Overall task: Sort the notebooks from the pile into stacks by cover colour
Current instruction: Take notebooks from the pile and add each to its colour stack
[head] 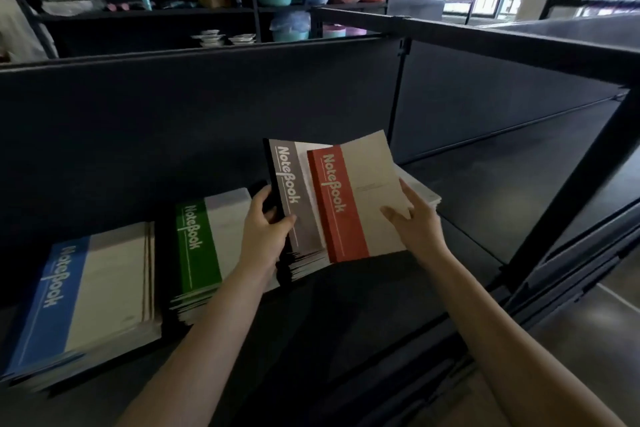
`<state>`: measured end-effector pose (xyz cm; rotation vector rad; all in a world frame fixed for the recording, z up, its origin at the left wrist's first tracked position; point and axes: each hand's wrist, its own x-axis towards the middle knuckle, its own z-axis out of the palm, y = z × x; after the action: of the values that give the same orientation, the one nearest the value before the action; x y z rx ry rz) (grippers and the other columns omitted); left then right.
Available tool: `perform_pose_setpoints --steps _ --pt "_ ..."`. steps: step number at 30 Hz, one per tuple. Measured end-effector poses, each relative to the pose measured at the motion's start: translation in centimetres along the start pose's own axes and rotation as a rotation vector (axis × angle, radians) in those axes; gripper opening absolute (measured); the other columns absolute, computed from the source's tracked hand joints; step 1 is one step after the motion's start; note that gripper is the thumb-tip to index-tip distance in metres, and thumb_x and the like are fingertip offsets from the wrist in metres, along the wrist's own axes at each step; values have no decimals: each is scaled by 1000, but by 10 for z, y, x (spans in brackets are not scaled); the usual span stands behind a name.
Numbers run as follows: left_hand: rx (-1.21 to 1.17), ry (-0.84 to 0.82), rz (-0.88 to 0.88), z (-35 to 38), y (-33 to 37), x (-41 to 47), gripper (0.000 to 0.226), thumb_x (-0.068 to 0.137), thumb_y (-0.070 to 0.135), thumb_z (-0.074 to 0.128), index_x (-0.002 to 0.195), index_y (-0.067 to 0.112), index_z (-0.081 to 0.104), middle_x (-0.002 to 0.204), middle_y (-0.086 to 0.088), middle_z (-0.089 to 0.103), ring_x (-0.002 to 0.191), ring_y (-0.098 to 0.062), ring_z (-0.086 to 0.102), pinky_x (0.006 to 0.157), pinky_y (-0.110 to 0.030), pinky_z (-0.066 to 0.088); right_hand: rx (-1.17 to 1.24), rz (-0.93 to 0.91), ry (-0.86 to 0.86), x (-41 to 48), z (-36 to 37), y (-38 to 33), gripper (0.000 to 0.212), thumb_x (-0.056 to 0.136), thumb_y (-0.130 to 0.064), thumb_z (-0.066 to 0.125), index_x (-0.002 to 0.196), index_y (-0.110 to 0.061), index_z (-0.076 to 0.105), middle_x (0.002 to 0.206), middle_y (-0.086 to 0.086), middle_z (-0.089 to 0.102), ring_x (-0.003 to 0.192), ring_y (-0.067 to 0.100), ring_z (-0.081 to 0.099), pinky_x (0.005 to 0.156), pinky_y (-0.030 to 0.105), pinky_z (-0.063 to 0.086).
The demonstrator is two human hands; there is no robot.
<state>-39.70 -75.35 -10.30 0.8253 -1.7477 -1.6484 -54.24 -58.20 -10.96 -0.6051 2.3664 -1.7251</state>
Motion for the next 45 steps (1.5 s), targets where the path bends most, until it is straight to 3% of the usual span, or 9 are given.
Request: perform_pose_setpoints --steps 7,9,12,18,24,36,39,42,45 --pt "438 -57 168 16 -14 12 74 90 3 59 151 24 21 145 6 30 129 -11 36 91 -16 36 -237 40 234 41 -28 22 46 89 -24 66 132 -18 52 120 9 63 89 15 54 71 27 42" --pt "668 -83 248 23 -21 13 71 89 7 61 149 24 27 158 -8 10 143 -26 18 111 -29 31 -316 14 271 52 -34 25 43 90 -25 63 132 -24 54 116 6 66 91 17 57 71 26 41" --pt "1005 -185 326 39 -23 17 58 92 24 57 145 27 34 159 -11 7 145 -36 8 118 -55 6 -678 -28 269 65 -34 25 49 92 -28 61 139 -30 46 112 8 65 99 29 60 70 31 43" --pt "1229 -409 419 55 -25 29 49 99 49 33 145 33 33 155 -2 19 144 -27 7 118 -46 2 -1082 3 130 88 -18 34 26 99 -27 46 113 -34 68 126 2 54 118 28 41 95 42 32" --pt "1360 -446 374 53 -35 35 71 89 73 17 151 39 12 161 -4 0 147 -31 -5 119 -48 -2 -1057 82 -39 105 -8 31 42 100 -43 29 128 -28 57 142 2 42 133 28 33 111 55 20" --pt "1421 -461 315 63 -33 45 79 84 79 17 151 39 2 160 -12 -8 146 -36 -9 117 -50 -5 -1024 167 -165 113 0 34 52 98 -55 15 147 -41 25 158 4 16 146 33 4 110 65 -3" --pt "1268 -471 312 61 -24 44 73 88 73 23 150 35 18 160 -8 4 148 -32 -2 118 -52 -5 -952 170 -151 110 1 34 53 98 -56 13 149 -41 15 160 6 5 147 31 -5 112 61 -9" --pt "997 -224 470 44 -15 38 55 98 54 33 144 26 38 157 3 22 147 -14 13 118 -44 -10 -768 -67 100 98 13 26 51 101 -46 21 149 -31 25 157 8 20 148 23 3 114 52 -11" --pt "878 -44 600 19 -12 26 45 94 42 40 130 22 57 148 4 42 140 -9 29 118 -38 -8 -657 -222 130 81 36 4 46 101 -39 29 145 -25 35 153 4 31 147 21 12 115 49 -8"
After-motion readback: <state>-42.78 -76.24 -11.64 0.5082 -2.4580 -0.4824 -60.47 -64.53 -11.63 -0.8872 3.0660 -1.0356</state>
